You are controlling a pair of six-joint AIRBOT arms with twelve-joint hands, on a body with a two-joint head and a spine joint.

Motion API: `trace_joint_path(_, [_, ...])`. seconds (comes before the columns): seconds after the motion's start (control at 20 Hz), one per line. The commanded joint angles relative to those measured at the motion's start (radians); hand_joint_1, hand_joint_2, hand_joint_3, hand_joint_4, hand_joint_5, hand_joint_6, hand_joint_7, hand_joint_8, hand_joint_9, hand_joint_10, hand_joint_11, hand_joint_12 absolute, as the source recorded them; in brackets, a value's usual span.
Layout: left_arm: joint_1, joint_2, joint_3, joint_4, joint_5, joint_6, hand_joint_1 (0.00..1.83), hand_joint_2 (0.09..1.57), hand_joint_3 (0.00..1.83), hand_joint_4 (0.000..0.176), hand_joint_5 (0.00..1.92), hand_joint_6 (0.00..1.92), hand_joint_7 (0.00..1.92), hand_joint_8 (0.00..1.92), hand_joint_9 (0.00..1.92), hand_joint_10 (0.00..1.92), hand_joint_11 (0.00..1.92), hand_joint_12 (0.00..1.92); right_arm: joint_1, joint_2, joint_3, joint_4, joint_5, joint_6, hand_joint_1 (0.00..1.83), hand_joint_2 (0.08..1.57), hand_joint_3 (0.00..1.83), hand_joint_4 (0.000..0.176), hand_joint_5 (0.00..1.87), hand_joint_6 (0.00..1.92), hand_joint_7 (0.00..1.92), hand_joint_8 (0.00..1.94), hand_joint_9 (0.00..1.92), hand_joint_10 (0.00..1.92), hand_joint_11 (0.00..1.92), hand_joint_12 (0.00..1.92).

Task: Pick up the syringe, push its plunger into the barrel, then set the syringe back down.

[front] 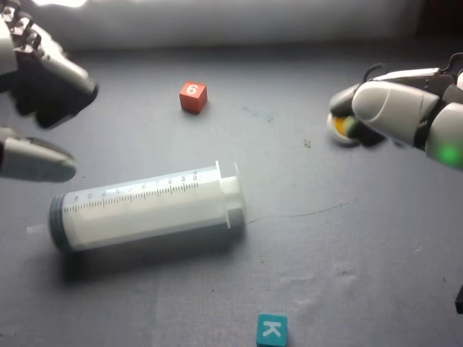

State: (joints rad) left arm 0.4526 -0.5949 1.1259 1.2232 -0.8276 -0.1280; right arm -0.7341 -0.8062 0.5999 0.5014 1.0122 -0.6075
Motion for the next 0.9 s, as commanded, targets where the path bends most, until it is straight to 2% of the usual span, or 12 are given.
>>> trace_joint_path(0.0, [-0.016,0.01,0.007,-0.069,-0.078,0.001,0.21,1.24,0.0,0.0,1.17,1.92,1.29,1.92,1.32,1.92,1.42,1.92,0.009,0.005,-0.002,-0.036,0.118,0.002,0.06,1.26,0.0,0.0,0.56,1.69,0.66,1.88,0.67,1.89,0.62,1.91])
trace_joint_path(0.05, [-0.015,0.019,0.009,-0.069,-0.094,0.001,0.21,1.25,0.0,0.0,1.31,1.92,1.41,1.92,1.45,1.92,1.55,1.92,0.009,0.005,-0.002,-0.036,0.119,0.002,0.07,1.26,0.0,0.0,0.57,1.87,0.69,1.93,0.73,1.91,0.71,1.92])
trace_joint_path(0.15, [-0.005,0.028,0.021,-0.069,-0.133,0.01,0.34,1.25,0.0,0.102,1.6,1.92,1.65,1.92,1.68,1.92,1.71,1.92,0.009,0.005,-0.002,-0.036,0.119,0.002,0.17,1.23,0.0,0.0,0.85,1.92,0.94,1.94,0.99,1.92,1.06,1.92])
trace_joint_path(0.2, [0.001,0.03,0.027,-0.069,-0.143,0.015,0.39,1.27,0.01,0.113,1.64,1.92,1.7,1.92,1.73,1.92,1.75,1.92,0.009,0.005,-0.002,-0.037,0.12,0.002,0.17,1.23,0.0,0.0,0.96,1.92,1.06,1.94,1.13,1.92,1.22,1.92])
trace_joint_path(0.25, [0.003,0.034,0.032,-0.069,-0.151,0.02,0.62,1.34,0.02,0.108,1.65,1.92,1.72,1.92,1.77,1.92,1.79,1.92,0.009,0.005,-0.002,-0.037,0.121,0.002,0.03,1.26,0.01,0.0,1.18,1.92,1.3,1.94,1.36,1.92,1.47,1.92])
trace_joint_path(0.3, [0.003,0.04,0.032,-0.077,-0.163,0.02,0.98,1.32,0.0,0.086,1.67,1.92,1.73,1.92,1.78,1.92,1.82,1.92,0.009,0.005,-0.002,-0.037,0.122,0.002,0.02,1.36,0.01,0.05,1.37,1.92,1.48,1.94,1.54,1.92,1.67,1.92])
trace_joint_path(0.35, [0.002,0.043,0.033,-0.079,-0.179,0.02,1.16,1.29,0.0,0.066,1.69,1.92,1.75,1.92,1.8,1.92,1.82,1.92,0.009,0.005,-0.002,-0.037,0.122,0.002,0.32,1.47,0.02,0.098,1.48,1.92,1.59,1.94,1.65,1.92,1.8,1.92])
trace_joint_path(0.4, [-0.001,0.048,0.033,-0.079,-0.203,0.028,1.22,1.28,0.0,0.063,1.69,1.92,1.75,1.92,1.81,1.92,1.84,1.92,0.009,0.005,-0.002,-0.037,0.123,0.002,0.54,1.5,0.01,0.115,1.52,1.92,1.62,1.94,1.68,1.92,1.85,1.92])
trace_joint_path(0.5, [-0.008,0.051,0.034,-0.079,-0.214,0.045,1.23,1.32,0.0,0.06,1.69,1.92,1.73,1.92,1.8,1.92,1.84,1.92,0.009,0.005,-0.002,-0.037,0.123,0.002,0.82,1.52,0.0,0.125,1.55,1.92,1.65,1.94,1.72,1.92,1.88,1.92])
trace_joint_path(0.6, [-0.008,0.051,0.034,-0.083,-0.231,0.064,1.26,1.32,0.0,0.054,1.68,1.92,1.72,1.92,1.79,1.92,1.82,1.92,0.009,0.005,-0.002,-0.037,0.123,0.002,0.82,1.53,0.0,0.131,1.55,1.92,1.65,1.94,1.71,1.92,1.87,1.92])
trace_joint_path(0.8, [-0.01,0.051,0.048,-0.069,-0.285,0.093,1.25,1.31,0.0,0.022,1.69,1.92,1.71,1.92,1.77,1.92,1.79,1.92,0.01,0.005,-0.002,-0.038,0.124,0.002,0.69,1.55,0.01,0.142,1.5,1.92,1.61,1.94,1.68,1.92,1.83,1.92])
trace_joint_path(0.85, [-0.011,0.051,0.056,-0.047,-0.32,0.096,1.25,1.33,0.01,0.024,1.69,1.92,1.71,1.92,1.78,1.92,1.81,1.92,0.011,0.005,-0.002,-0.038,0.124,0.002,0.67,1.56,0.01,0.146,1.49,1.92,1.6,1.94,1.67,1.92,1.83,1.92])
